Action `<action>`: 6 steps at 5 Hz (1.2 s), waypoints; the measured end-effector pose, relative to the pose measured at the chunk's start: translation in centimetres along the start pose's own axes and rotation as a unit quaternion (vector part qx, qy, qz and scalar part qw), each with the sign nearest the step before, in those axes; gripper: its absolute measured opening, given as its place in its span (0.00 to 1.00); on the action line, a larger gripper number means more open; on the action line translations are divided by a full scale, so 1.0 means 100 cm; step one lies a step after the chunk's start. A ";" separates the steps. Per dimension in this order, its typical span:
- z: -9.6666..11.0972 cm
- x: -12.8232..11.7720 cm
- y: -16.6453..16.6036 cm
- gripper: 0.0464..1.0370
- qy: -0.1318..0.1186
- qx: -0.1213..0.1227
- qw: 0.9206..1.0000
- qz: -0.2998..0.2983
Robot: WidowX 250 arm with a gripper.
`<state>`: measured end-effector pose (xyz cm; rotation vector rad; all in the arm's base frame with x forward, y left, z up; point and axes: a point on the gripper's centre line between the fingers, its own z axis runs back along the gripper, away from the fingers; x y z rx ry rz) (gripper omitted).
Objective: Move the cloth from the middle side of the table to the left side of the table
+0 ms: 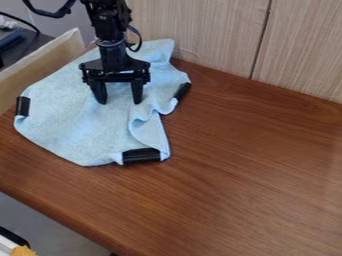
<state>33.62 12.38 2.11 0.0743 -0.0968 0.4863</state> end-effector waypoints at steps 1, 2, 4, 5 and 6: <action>0.001 -0.001 -0.009 0.96 0.000 -0.008 1.000 -0.009; 0.004 -0.003 -0.015 0.96 0.002 -0.012 1.000 -0.018; 0.063 0.007 -0.021 0.96 -0.068 -0.041 0.997 -0.003; 0.081 0.004 -0.022 0.96 -0.083 -0.053 0.995 -0.006; 0.083 0.004 -0.023 0.96 -0.085 -0.053 0.995 -0.006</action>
